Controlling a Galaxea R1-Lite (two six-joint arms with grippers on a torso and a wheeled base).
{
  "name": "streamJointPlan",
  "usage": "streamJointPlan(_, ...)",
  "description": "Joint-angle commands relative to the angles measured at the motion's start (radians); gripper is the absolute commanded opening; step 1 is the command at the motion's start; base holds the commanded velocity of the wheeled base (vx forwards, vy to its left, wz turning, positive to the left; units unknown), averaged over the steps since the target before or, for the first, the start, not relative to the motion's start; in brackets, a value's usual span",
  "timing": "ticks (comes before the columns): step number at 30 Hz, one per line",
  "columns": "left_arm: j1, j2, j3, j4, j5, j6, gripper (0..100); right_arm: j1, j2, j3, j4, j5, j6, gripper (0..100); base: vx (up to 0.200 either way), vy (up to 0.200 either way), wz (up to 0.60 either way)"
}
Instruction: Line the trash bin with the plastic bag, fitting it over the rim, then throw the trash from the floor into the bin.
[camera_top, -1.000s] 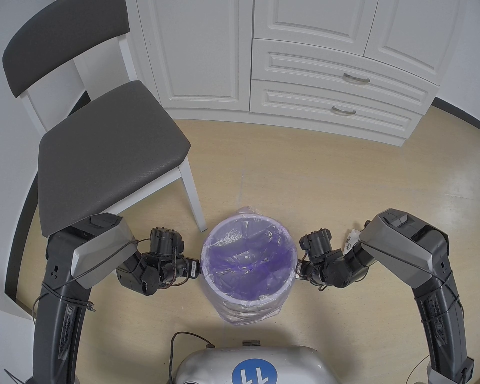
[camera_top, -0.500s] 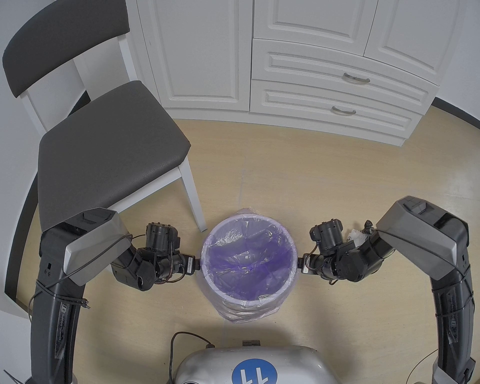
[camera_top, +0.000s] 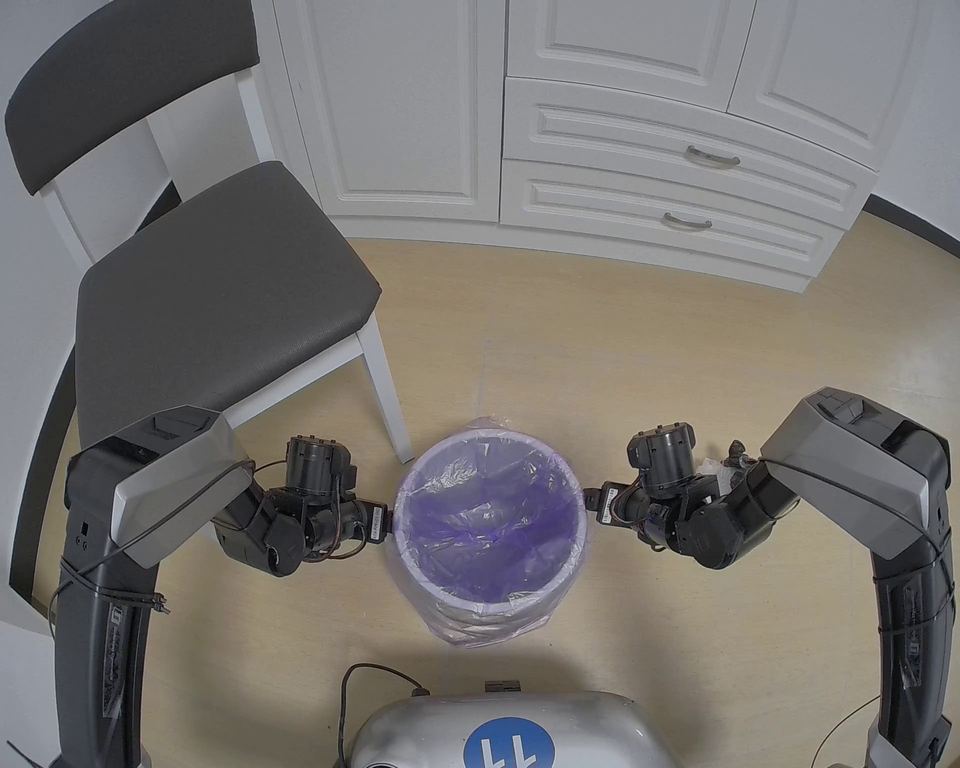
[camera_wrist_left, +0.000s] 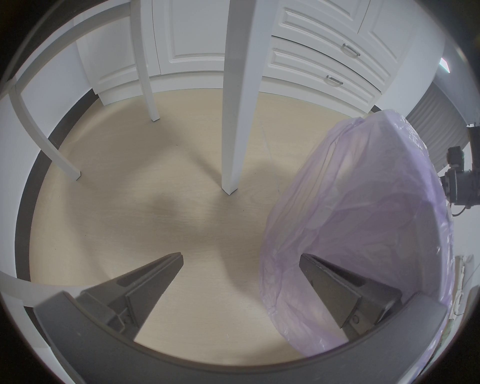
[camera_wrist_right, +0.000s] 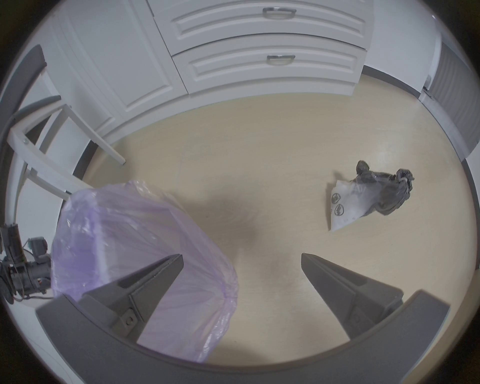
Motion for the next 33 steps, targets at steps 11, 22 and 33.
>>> streamJointPlan(11,0.001,0.002,0.001,-0.002,0.002,0.001,100,-0.006,0.160,-0.064,0.000,0.007,0.002,100,0.000,0.000,0.00)
streamJointPlan(22,0.003,0.002,0.001,-0.002,0.002,0.002,100,-0.016,0.196,-0.102,0.015,0.017,0.012,100,0.000,0.000,0.00)
streamJointPlan(33,0.032,-0.047,0.044,0.002,-0.002,0.058,100,-0.032,0.038,0.039,0.015,0.004,-0.090,100,0.000,0.000,0.00)
